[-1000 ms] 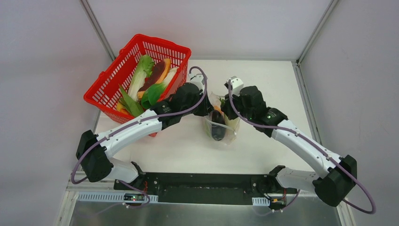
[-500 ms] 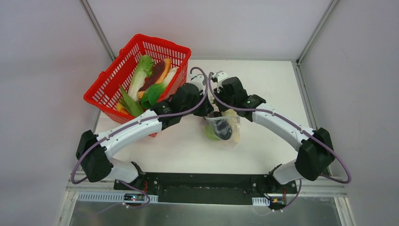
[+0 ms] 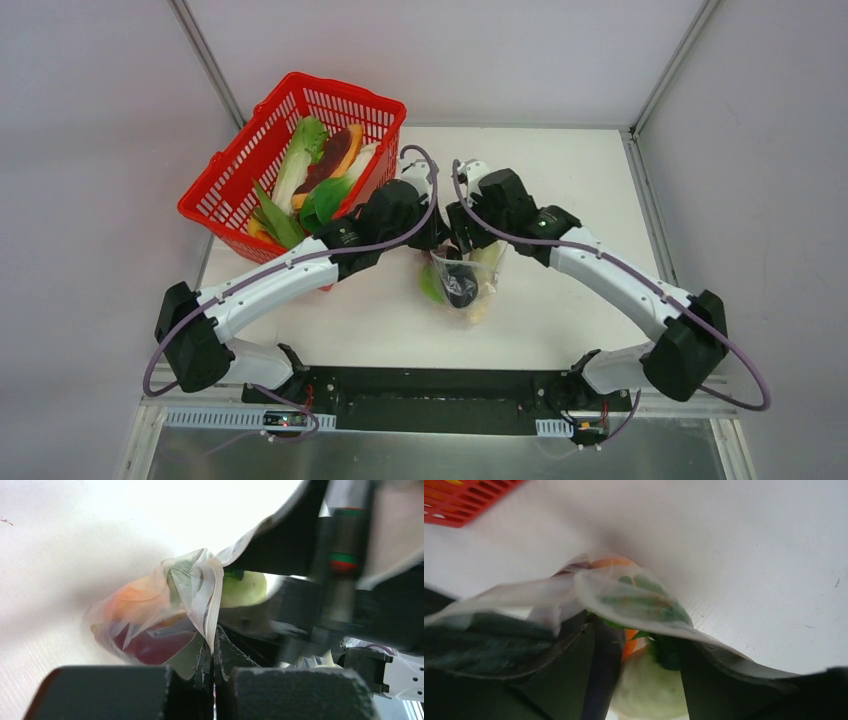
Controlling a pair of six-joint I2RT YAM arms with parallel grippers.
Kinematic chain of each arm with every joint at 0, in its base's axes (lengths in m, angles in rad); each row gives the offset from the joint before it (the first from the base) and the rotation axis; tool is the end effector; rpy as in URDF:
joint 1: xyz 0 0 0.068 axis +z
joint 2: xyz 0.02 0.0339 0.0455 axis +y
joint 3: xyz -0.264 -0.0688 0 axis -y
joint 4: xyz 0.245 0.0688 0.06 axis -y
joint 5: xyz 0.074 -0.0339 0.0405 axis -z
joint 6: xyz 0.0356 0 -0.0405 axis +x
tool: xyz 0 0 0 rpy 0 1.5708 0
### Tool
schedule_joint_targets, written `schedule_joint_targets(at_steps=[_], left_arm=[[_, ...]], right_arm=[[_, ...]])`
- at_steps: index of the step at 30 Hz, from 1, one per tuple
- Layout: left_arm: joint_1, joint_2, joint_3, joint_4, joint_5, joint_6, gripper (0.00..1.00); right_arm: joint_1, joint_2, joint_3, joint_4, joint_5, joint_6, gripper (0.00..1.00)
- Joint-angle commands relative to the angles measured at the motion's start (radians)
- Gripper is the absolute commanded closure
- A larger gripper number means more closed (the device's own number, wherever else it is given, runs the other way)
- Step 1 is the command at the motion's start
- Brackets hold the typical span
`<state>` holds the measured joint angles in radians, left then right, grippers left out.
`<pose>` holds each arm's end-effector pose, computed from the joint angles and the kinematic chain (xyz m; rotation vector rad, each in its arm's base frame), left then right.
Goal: Place the food in the zip-top bag and seal the zipper
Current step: Adjust the zipper food storage bag at the center of the board.
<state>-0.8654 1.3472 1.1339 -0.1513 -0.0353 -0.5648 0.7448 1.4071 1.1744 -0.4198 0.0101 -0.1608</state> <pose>0.2058 -0.2398 0.3386 0.2820 2.0280 -0.8972 0.2328 0.2141 0.3093 -0.9754 2.0176 0.3081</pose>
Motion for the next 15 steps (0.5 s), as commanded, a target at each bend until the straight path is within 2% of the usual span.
schedule_joint_targets(at_steps=[1,4,7,11,15], left_arm=[[-0.007,-0.056,0.003,0.086,-0.076,0.012,1.00],[-0.007,-0.061,-0.002,0.083,-0.083,0.013,1.00],[-0.007,-0.065,-0.006,0.080,-0.085,0.014,1.00],[-0.007,-0.068,-0.009,0.084,-0.085,0.018,1.00],[-0.008,-0.072,-0.015,0.086,-0.087,0.023,1.00]], right_arm=[[0.007,-0.136,0.035,-0.011,-0.059,0.050,0.33],[0.004,-0.178,0.034,-0.010,-0.051,0.085,0.23],[0.001,-0.221,0.030,-0.008,-0.050,0.109,0.21],[-0.001,-0.306,0.004,0.032,-0.020,0.142,0.19],[-0.004,-0.414,-0.064,0.129,0.155,0.217,0.24]])
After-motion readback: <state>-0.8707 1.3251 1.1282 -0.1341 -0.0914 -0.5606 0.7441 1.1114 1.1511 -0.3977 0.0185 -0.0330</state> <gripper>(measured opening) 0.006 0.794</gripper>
